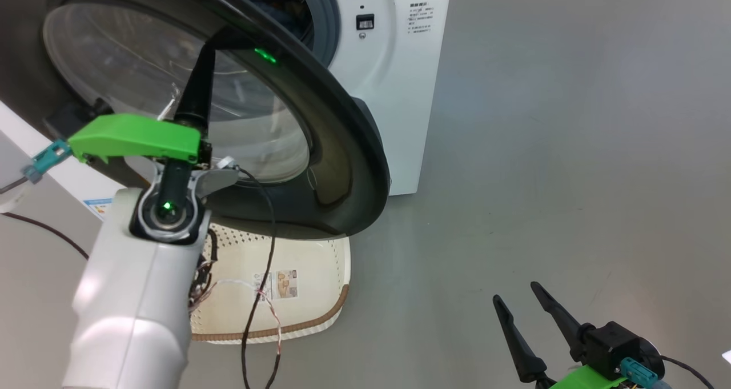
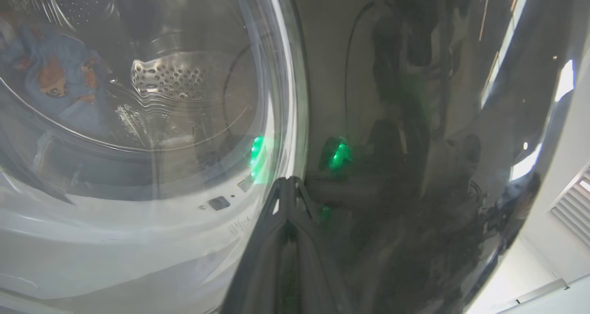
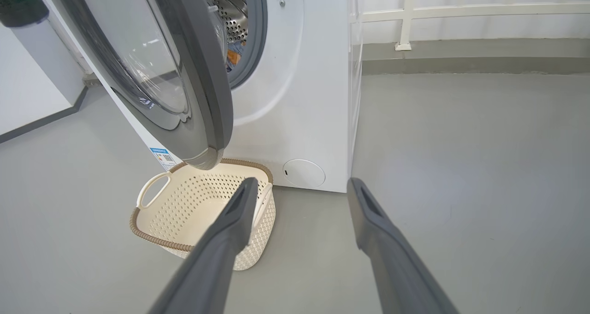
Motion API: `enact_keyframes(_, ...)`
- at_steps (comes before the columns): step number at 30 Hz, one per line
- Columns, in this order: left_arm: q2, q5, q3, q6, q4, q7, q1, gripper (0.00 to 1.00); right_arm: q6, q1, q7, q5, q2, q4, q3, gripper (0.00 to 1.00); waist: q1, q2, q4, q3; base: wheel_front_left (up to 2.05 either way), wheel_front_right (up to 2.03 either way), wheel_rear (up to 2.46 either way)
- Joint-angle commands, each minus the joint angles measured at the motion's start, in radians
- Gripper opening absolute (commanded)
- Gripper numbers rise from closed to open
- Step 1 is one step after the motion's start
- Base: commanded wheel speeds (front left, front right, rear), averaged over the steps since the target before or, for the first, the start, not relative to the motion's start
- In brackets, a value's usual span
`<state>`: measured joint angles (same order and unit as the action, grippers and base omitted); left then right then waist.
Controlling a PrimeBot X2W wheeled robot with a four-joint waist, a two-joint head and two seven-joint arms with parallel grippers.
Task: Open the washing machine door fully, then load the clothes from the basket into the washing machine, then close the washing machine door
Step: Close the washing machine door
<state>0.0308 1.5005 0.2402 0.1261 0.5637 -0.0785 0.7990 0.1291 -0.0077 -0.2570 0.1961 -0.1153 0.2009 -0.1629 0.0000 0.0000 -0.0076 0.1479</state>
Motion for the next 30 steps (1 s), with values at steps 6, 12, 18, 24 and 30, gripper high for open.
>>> enact_keyframes(6, 0.058, -0.072, 0.066, 0.005, -0.009, 0.065, 0.033, 0.0, 0.002, -0.027, -0.005, 0.014, 0.006, -0.015, -0.014, 1.0, 0.0, 0.0, 0.013, -0.013, 0.0, 0.0, 0.0)
enact_keyframes(12, 0.121, -0.188, 0.164, 0.005, 0.001, 0.173, -0.009, 0.45, 0.002, -0.022, -0.005, 0.013, 0.01, -0.019, 0.004, 1.0, 0.0, 0.0, 0.034, -0.021, 0.0, 0.0, 0.0)
enact_keyframes(18, 0.167, -0.357, 0.276, 0.005, 0.041, 0.314, -0.063, 1.0, 0.002, -0.011, -0.005, 0.007, 0.017, -0.03, 0.033, 1.0, 0.0, 0.0, 0.069, -0.029, 0.0, 0.0, 0.0)
enact_keyframes(24, 0.168, -0.613, 0.239, -0.051, 0.024, 0.34, -0.188, 1.0, 0.002, -0.019, -0.005, 0.003, 0.024, -0.032, 0.035, 1.0, 0.0, 0.0, 0.085, -0.051, 0.0, 0.0, 0.0)
enact_keyframes(30, 0.149, -0.82, 0.136, -0.096, -0.079, 0.34, -0.408, 1.0, 0.002, -0.021, -0.005, 0.005, 0.023, -0.029, 0.031, 1.0, 0.0, 0.0, 0.092, -0.082, 0.0, 0.0, 0.0)
